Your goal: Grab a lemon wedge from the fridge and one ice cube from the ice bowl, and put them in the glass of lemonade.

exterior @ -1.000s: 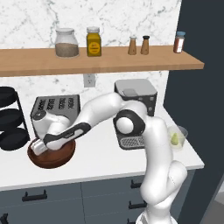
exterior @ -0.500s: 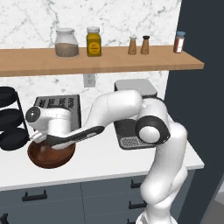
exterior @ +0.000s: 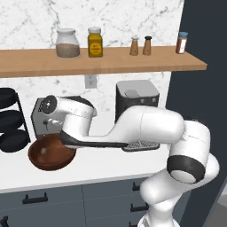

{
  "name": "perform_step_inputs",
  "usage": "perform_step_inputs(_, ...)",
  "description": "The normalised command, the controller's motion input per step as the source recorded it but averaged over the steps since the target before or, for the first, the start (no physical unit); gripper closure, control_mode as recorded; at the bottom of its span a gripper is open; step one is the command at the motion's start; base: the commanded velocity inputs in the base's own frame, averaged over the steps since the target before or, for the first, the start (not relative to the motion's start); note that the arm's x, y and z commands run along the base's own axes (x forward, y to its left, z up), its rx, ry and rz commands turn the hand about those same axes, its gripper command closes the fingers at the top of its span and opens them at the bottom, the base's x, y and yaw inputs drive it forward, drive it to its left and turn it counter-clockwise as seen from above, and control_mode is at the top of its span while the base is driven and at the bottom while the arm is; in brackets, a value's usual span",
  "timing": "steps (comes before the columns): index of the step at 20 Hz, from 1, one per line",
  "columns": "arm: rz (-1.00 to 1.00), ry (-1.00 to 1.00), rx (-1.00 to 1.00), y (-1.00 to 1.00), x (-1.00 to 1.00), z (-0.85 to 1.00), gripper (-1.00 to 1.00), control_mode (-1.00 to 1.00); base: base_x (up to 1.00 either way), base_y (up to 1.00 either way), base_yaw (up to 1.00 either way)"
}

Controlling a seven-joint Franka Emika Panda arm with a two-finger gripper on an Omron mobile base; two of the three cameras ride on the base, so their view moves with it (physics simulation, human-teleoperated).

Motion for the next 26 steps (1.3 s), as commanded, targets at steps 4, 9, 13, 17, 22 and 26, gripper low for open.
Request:
perform_step_inputs(4, -0.33, -0.04, 0.09, -1.00, -0.21, 1.00, 1.00, -1.00, 0.00, 0.00, 0.00)
perform_step_inputs(9, -0.33, 0.00, 0.09, -1.00, -0.29, 0.71, 1.00, -1.00, 0.00, 0.00, 0.00)
perform_step_inputs(13, -0.33, 0.00, 0.10, -1.00, -0.21, 0.33, 1.00, -1.00, 0.00, 0.00, 0.00)
perform_step_inputs(17, -0.32, 0.08, 0.14, -1.00, -0.13, -0.03, 1.00, -1.00, 0.00, 0.00, 0.00)
perform_step_inputs(22, -0.29, 0.14, 0.19, -1.00, -0.16, -0.28, 1.00, -1.00, 0.00, 0.00, 0.00)
perform_step_inputs(26, -0.15, 0.11, 0.23, -1.00, -0.02, -0.47, 1.00, -1.00, 0.00, 0.00, 0.00)
